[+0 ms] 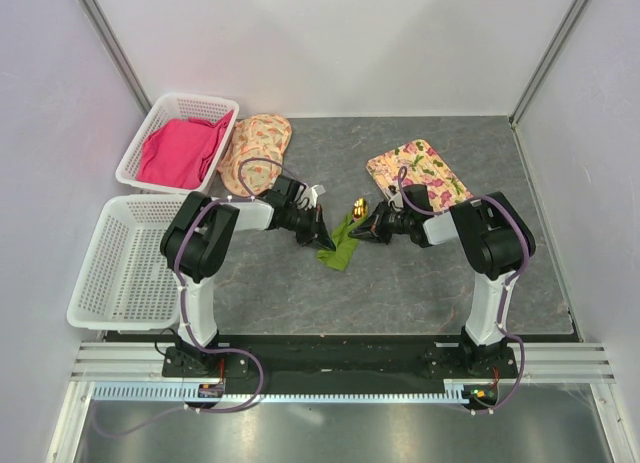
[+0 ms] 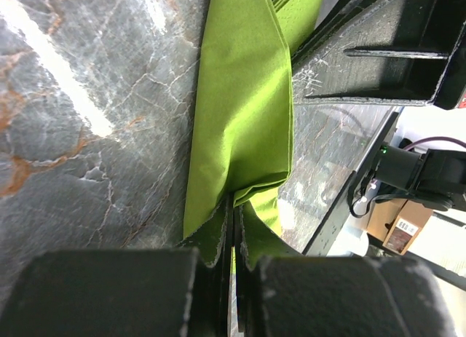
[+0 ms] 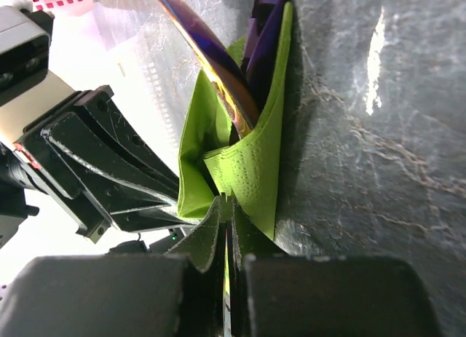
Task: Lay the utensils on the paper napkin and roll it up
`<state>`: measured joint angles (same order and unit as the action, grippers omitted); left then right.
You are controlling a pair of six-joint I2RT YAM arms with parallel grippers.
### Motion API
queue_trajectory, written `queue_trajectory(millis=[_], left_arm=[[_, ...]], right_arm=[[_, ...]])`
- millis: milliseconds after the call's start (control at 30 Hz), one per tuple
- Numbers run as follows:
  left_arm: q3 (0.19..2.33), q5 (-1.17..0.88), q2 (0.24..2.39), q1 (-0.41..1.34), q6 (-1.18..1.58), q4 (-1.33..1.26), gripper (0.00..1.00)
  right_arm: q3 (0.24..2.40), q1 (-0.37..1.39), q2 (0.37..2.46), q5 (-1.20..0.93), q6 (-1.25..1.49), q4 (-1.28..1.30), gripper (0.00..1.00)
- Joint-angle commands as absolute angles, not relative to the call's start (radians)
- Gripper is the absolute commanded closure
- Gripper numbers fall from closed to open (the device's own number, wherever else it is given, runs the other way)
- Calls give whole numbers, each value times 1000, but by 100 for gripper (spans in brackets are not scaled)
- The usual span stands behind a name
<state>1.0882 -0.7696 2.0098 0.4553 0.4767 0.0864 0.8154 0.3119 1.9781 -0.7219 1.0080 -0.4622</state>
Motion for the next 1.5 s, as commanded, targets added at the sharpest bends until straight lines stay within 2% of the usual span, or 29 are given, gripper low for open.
queue_trajectory(millis=[0,267,467,700,1000,1467], left_arm=[[1103,-709,2042,443,433,112,98],[1058,-787,1930,445,597,-41,98],[1074,-822,1904,460,667,-63,98],[1065,-856,1914,491,753,-113,98],[1040,-858,1954,545,899,-297,98],[980,-825,2054,620,956,-492,98]], right_arm=[[802,316,2009,-678,951,-436,100],[813,316,2017,-614,896,-319,100],[824,321,2023,-578,874,-275,100],[831,330,2019,-543,862,-242,100],[841,333,2023,-523,861,-222,100],[835,337,2019,-506,859,-218,100]])
